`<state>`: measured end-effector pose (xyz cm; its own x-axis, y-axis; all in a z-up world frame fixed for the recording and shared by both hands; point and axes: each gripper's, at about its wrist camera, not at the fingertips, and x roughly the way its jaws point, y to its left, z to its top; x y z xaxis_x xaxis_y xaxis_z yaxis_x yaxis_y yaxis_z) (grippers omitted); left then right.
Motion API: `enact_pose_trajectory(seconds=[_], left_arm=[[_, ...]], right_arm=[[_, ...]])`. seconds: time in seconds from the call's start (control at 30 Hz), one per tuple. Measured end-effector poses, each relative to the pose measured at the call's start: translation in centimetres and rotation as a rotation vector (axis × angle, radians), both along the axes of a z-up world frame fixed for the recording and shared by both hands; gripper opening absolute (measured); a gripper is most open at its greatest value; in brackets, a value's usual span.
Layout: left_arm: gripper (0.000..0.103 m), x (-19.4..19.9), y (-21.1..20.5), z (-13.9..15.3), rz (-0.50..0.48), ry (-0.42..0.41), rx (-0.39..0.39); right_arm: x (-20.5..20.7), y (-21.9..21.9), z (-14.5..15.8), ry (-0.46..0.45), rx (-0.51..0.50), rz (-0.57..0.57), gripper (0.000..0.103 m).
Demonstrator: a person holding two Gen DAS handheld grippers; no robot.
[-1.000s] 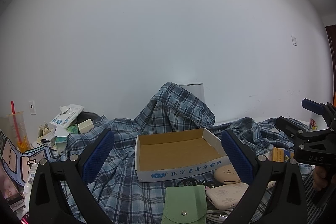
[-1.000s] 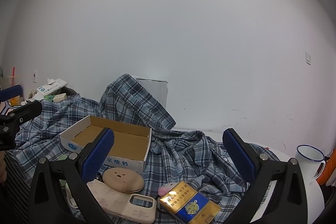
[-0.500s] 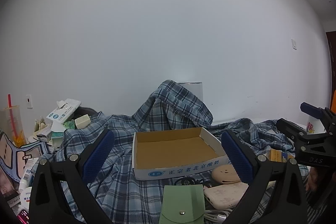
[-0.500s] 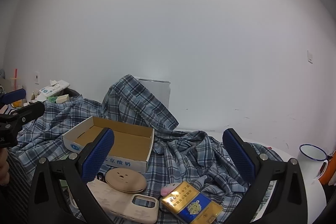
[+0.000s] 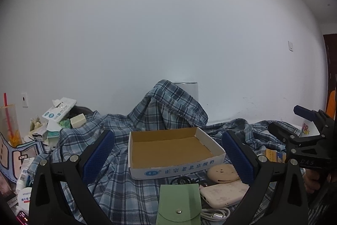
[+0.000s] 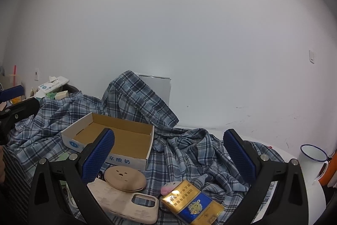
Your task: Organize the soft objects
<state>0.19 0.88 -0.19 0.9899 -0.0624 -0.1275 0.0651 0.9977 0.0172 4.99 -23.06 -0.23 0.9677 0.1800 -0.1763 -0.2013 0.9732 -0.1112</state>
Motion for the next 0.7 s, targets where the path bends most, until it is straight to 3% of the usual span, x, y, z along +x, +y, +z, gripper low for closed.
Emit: enact_pose_trajectory(seconds=[0.17,0.27,0.43,0.57,0.7], left_arm=[[0.103,0.5,0.1,1.9,0.010,0.056,-0.005],[0.103,0.8,0.3,4.0,0.030,0.050,0.003],[0.103,2.4,1.6,6.7,0.049,0.063,-0.062],[0.103,3.9,2.2,6.0,0.090,0.109,-0.089],[0.103,5.8,2.3,3.6,0.079,0.232,-0.086]], right_arm=[[-0.4,0.1,1.1,-0.019,-0.013,-0.003,0.103],[-0.3,0.9,2.6,0.012,-0.045,0.029,0.103],[1.4,2.5,5.3,0.083,-0.027,0.076,0.103],[3.0,3.5,5.5,0.135,-0.007,0.106,0.103],[5.1,3.6,3.7,0.244,0.049,0.145,0.103]])
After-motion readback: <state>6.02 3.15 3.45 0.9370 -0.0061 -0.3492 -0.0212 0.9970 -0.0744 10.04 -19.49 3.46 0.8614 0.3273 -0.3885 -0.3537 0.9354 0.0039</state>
